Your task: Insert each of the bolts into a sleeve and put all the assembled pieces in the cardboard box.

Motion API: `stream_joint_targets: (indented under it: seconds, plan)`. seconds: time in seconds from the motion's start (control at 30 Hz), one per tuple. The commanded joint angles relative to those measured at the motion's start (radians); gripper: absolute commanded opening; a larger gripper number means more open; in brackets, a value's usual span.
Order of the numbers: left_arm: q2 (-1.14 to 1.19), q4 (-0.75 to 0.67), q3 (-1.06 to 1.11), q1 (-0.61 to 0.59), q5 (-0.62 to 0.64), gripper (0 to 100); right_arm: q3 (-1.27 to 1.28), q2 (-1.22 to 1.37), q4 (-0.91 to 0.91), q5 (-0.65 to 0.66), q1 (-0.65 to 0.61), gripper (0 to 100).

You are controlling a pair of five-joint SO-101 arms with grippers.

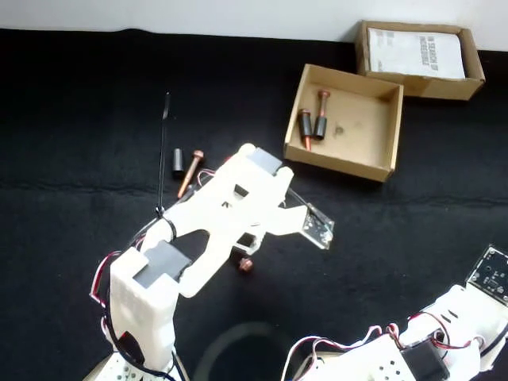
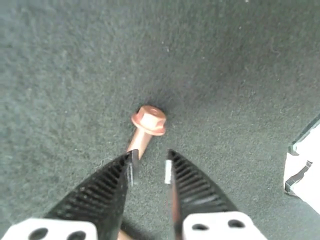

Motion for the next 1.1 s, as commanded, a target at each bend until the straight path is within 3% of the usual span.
stream_joint_targets:
  seconds: [0.0, 0.6, 0.8, 0.93, 1.07]
  plan:
    - [-0.035, -0.023, -0.002, -0.010, 0.002, 13, -0.004, -0.007, -0.019, 0.011, -0.005, 0.8]
    - [0.127, -0.037, -0.068, -0.021, -0.008, 13, -0.002, 0.002, -0.061, 0.012, -0.007, 0.8]
    - [0.166, -0.031, -0.081, -0.019, -0.005, 1, -0.002, -0.004, -0.070, 0.011, -0.007, 0.8]
    - [0.166, -0.049, -0.087, -0.018, 0.101, 1, 0.016, -0.007, -0.065, -0.008, -0.008, 0.8]
    - [0.166, -0.044, -0.166, -0.021, 0.219, 1, 0.024, -0.007, -0.065, -0.109, -0.021, 0.8]
